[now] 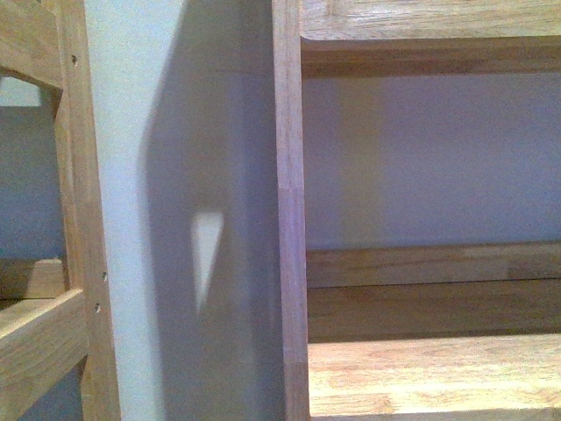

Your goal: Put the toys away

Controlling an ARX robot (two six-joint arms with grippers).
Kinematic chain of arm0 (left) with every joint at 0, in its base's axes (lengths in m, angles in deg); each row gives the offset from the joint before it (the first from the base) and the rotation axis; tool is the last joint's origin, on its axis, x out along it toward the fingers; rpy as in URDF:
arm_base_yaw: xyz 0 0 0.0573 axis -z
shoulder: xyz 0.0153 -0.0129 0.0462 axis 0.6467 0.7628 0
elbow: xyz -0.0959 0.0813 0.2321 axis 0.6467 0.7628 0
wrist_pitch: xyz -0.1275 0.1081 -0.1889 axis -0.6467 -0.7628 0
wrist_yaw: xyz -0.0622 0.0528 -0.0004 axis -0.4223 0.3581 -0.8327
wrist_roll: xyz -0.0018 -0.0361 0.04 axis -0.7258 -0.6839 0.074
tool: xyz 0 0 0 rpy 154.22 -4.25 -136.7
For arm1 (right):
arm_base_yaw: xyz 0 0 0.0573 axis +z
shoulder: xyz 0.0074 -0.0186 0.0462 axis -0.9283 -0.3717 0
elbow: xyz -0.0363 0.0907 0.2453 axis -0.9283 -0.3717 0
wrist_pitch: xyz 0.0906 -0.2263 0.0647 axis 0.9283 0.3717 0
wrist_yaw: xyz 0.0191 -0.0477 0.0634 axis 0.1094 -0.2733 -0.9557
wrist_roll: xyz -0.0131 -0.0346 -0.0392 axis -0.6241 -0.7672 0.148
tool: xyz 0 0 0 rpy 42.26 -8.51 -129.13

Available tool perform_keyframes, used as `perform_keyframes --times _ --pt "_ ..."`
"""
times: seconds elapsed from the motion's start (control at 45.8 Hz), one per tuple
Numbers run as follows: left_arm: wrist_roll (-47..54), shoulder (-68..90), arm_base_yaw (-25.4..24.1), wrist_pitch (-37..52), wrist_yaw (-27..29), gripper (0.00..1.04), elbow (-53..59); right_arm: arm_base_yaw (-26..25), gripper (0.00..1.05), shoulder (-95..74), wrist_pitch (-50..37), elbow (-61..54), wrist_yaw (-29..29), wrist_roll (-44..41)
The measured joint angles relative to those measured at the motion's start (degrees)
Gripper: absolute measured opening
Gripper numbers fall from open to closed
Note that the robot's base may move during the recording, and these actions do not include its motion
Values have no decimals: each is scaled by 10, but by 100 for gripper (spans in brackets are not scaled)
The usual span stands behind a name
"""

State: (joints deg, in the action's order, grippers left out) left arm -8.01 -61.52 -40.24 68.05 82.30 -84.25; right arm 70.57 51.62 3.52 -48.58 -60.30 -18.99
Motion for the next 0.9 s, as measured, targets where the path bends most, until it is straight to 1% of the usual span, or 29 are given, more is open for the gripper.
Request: perform_keyframes --times 0.022,0.044,0.087,0.131,0.218,0.24,0.284,0.328,0.371,0.393,0.415,0.459,0.48,0.524,0.546,0.59,0.895 --pt "0 0 0 0 0 99 0 -7 88 0 42 7 1 -13" --pt "0 0 0 0 0 99 0 -16 83 4 104 12 3 -35" --pt "0 0 0 0 0 99 0 -20 76 12 156 7 6 -47" --pt "0 0 0 0 0 99 0 -21 68 21 177 -8 5 -58" --pt "0 0 0 0 0 99 0 -22 55 37 176 -33 5 -68" --pt "0 0 0 0 0 99 0 -22 55 38 175 -34 5 -68" --pt "0 0 0 0 0 99 0 -22 49 44 172 -43 5 -70" --pt "0 0 0 0 0 99 0 -23 42 52 167 -55 5 -72" --pt "0 0 0 0 0 99 0 -23 37 56 165 -62 5 -74" --pt "0 0 0 0 0 99 0 -23 31 62 162 -71 4 -76" --pt "0 0 0 0 0 99 0 -23 30 63 161 -72 4 -76" --pt "0 0 0 0 0 99 0 -23 22 69 157 -83 5 -78" --pt "0 0 0 0 0 99 0 -23 22 70 156 -85 5 -78" --pt "0 0 0 0 0 99 0 -23 15 76 153 -94 5 -78" --pt "0 0 0 0 0 99 0 -23 9 80 151 -101 5 -78" --pt "0 0 0 0 0 99 0 -23 3 85 148 -108 4 -79" --pt "0 0 0 0 0 99 0 -23 4 112 137 -147 4 -80"
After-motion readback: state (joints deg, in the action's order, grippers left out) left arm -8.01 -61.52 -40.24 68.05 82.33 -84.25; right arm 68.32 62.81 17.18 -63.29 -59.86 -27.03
